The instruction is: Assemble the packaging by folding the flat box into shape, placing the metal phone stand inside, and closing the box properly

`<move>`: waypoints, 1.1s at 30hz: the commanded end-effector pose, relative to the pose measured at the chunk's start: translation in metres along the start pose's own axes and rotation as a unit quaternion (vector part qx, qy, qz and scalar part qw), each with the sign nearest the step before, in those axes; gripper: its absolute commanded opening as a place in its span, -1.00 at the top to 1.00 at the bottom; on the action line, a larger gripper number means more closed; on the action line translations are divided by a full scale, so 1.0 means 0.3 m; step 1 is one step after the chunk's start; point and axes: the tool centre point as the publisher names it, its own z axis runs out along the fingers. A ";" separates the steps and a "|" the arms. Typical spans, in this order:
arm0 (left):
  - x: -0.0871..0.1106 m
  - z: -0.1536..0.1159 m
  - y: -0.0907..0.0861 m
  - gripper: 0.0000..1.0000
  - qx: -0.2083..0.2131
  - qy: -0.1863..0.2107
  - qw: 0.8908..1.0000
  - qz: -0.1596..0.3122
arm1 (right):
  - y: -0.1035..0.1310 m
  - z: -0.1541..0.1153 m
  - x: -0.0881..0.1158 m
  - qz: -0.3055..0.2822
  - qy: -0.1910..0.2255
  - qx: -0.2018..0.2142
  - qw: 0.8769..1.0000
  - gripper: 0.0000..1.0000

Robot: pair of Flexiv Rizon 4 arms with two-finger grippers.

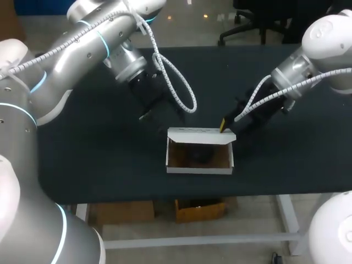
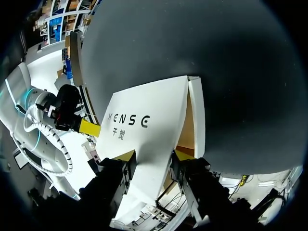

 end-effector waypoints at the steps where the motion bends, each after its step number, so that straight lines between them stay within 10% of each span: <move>1: 0.012 0.011 -0.028 -0.27 -0.014 -0.002 1.000 0.001 | -0.017 0.012 -0.001 0.001 0.000 -0.005 1.000 0.10; 33: -0.081 0.045 -0.013 -0.36 0.007 -0.019 1.000 0.019 | -0.005 0.032 -0.063 -0.008 -0.019 0.004 1.000 0.07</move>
